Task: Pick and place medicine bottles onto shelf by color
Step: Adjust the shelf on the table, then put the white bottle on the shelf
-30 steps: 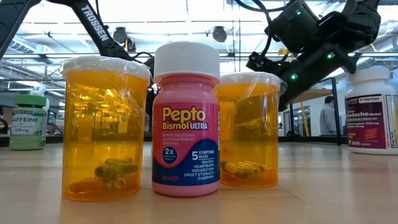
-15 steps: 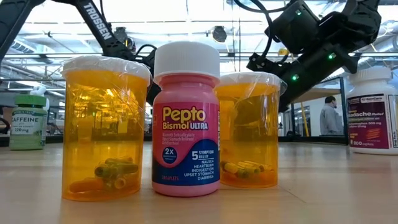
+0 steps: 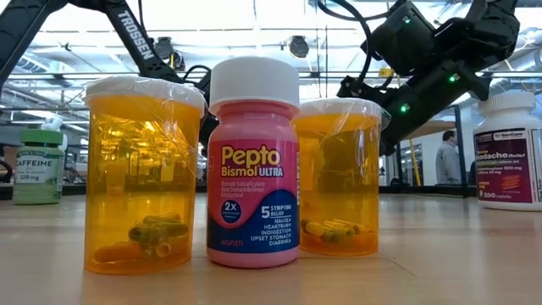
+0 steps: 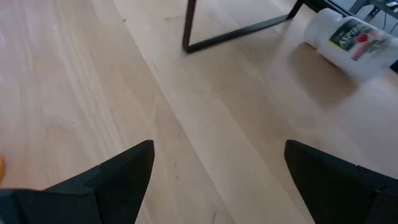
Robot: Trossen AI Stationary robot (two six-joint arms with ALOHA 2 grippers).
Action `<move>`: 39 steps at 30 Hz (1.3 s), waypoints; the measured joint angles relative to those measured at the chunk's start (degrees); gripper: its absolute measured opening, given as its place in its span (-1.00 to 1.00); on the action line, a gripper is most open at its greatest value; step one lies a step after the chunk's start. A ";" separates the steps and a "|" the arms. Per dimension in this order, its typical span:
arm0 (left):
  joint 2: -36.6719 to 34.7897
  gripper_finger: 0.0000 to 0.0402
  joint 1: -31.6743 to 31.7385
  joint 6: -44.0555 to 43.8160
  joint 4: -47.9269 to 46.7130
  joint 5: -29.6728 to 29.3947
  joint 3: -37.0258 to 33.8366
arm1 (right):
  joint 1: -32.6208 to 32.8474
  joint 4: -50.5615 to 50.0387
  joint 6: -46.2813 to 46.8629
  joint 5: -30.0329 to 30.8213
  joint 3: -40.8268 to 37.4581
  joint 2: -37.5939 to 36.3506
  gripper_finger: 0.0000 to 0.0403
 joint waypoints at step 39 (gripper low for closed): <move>-17.89 0.68 4.27 1.66 -15.48 -3.36 -0.17 | -9.31 17.35 16.03 21.21 5.50 22.20 0.77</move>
